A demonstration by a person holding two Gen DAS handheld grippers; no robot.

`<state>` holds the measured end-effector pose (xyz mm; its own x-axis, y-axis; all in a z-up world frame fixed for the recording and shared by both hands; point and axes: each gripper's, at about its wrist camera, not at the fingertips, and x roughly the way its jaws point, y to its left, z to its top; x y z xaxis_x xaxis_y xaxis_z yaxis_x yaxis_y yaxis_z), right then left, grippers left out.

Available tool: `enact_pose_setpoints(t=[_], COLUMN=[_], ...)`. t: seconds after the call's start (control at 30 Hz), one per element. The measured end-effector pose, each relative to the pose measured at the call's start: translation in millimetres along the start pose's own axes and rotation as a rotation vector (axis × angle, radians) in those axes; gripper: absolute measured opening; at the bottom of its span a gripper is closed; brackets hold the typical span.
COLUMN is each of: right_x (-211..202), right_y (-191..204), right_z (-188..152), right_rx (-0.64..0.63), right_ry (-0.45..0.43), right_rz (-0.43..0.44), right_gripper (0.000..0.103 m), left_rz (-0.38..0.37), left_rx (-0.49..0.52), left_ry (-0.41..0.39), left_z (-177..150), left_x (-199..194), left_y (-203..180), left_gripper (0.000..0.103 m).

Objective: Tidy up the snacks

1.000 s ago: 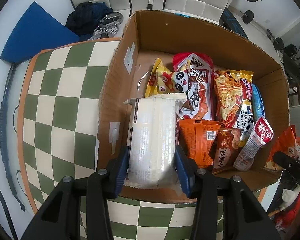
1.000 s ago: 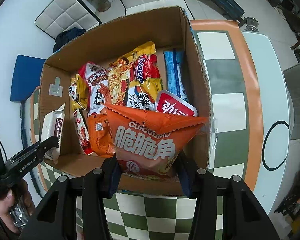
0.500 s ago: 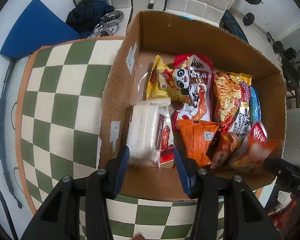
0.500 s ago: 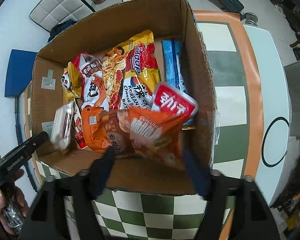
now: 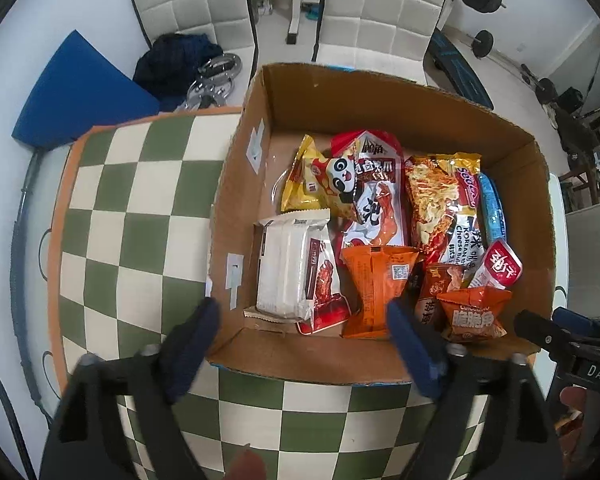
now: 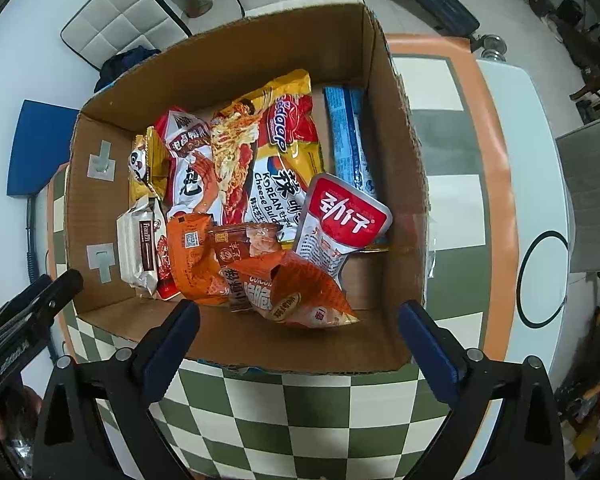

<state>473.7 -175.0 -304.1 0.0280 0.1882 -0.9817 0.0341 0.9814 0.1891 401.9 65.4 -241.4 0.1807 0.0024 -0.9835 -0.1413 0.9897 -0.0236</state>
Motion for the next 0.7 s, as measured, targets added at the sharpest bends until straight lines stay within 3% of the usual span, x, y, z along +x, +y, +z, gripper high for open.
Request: enact_pose_setpoints(t=[0.1, 0.53, 0.7], right_x=[-5.7, -28.4, -50.0], right_y=[4.4, 17.3, 21.2], right_z=[-3.6, -19.5, -32.3], right_rx=[-0.013, -0.025, -0.016], right_ry=[-0.023, -0.095, -0.166], right_rz=[-0.009, -0.023, -0.029], right_gripper=[0.102, 0.102, 0.102], left_rz=[0.004, 0.004, 0.009], left_rx=[0.004, 0.029, 0.040], left_ry=[-0.014, -0.082, -0.157], left_z=[-1.5, -10.0, -19.6], left_x=[-4.2, -28.8, -56.0], left_y=[-0.2, -4.3, -5.0], left_gripper=[0.098, 0.098, 0.098])
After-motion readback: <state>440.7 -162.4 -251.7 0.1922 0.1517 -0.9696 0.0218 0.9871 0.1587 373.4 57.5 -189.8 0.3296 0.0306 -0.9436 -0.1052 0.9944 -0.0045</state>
